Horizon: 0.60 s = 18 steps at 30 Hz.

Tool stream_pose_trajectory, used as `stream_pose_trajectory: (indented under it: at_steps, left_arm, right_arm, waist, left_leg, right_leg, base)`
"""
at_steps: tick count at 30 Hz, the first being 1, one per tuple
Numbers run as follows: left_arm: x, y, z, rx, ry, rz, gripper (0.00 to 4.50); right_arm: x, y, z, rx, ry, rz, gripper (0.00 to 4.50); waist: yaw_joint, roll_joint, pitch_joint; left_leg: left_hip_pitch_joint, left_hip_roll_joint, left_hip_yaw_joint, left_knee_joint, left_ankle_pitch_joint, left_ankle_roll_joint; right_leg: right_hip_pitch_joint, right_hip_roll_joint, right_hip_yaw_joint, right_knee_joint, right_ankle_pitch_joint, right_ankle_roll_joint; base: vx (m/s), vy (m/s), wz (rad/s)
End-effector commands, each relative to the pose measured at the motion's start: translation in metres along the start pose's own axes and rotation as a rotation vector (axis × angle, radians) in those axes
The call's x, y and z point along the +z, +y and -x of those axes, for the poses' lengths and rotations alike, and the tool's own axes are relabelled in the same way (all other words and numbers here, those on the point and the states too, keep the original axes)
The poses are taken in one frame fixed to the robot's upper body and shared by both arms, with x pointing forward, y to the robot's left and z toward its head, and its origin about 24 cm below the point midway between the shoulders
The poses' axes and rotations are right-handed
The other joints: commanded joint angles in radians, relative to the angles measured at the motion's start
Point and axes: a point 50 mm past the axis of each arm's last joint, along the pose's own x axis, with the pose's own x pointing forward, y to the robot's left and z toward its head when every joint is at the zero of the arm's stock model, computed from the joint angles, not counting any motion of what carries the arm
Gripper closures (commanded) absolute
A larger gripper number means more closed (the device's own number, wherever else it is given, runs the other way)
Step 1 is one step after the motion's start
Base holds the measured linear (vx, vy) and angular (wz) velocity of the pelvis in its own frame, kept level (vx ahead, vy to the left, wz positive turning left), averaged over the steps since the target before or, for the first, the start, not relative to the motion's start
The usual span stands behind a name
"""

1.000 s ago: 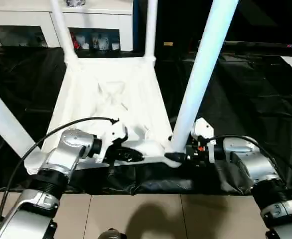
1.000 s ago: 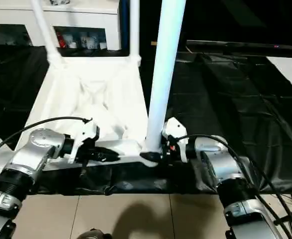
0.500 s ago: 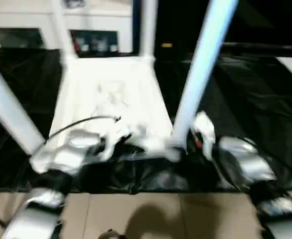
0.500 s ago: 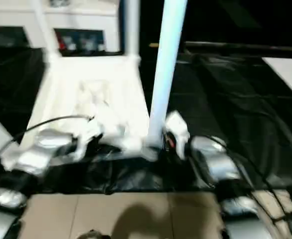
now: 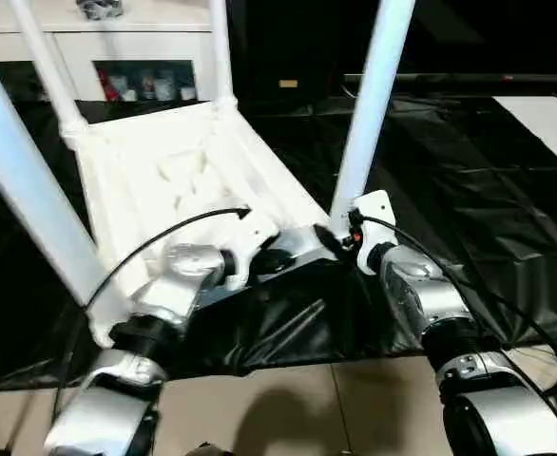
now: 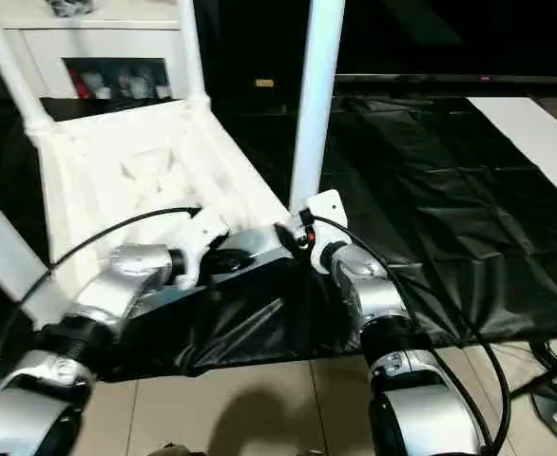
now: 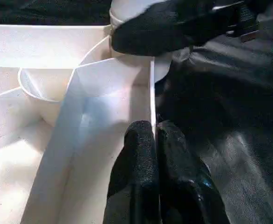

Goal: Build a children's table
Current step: Rotate leg to tighten

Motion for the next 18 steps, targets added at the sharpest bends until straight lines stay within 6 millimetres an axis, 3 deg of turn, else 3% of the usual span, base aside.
stream_pose_trajectory:
  at_steps: [1,7,9,14,18]
  left_arm:
    - [0.022,-0.021,-0.014,-0.165,-0.112,-0.075,4.50]
    - [0.013,-0.016,0.004,-0.249,-0.086,-0.101,4.50]
    - [0.009,-0.015,0.015,-0.311,-0.071,-0.113,4.50]
    - [0.005,-0.010,0.029,-0.361,-0.053,-0.115,4.50]
    - [0.003,-0.008,0.035,-0.388,-0.046,-0.113,4.50]
  right_arm:
    - [-0.004,0.042,-0.012,0.282,0.029,0.031,0.48]
    - [-0.011,0.035,0.011,0.468,0.067,0.142,0.06]
    - [-0.013,0.030,0.024,0.565,0.087,0.188,0.06]
    - [-0.016,0.026,0.040,0.694,0.125,0.240,0.06]
    - [-0.017,0.025,0.044,0.734,0.141,0.242,0.21]
  waist:
    - [0.009,-0.006,-0.056]
    - [0.028,-0.004,-0.058]
    - [0.041,-0.003,-0.059]
    - [0.050,-0.003,-0.058]
    - [0.056,-0.006,-0.056]
  left_leg:
    - [0.017,0.113,-0.070,-0.080,-0.286,0.002]
    - [0.019,0.115,-0.062,-0.080,-0.246,0.014]
    - [0.020,0.118,-0.060,-0.079,-0.242,0.014]
    - [0.019,0.121,-0.061,-0.082,-0.243,0.011]
    - [0.020,0.120,-0.063,-0.081,-0.255,0.004]
  right_leg:
    - [0.031,-0.125,0.083,-0.093,-0.318,-0.199]
    - [0.031,-0.119,0.080,-0.086,-0.282,-0.212]
    - [0.030,-0.119,0.081,-0.083,-0.268,-0.211]
    - [0.031,-0.120,0.081,-0.078,-0.250,-0.223]
    - [0.031,-0.126,0.082,-0.086,-0.315,-0.213]
  base:
    - [0.000,0.000,0.00]
    - [0.000,0.000,0.00]
    - [0.000,0.000,0.00]
    - [0.000,0.000,0.00]
    - [0.000,0.000,0.00]
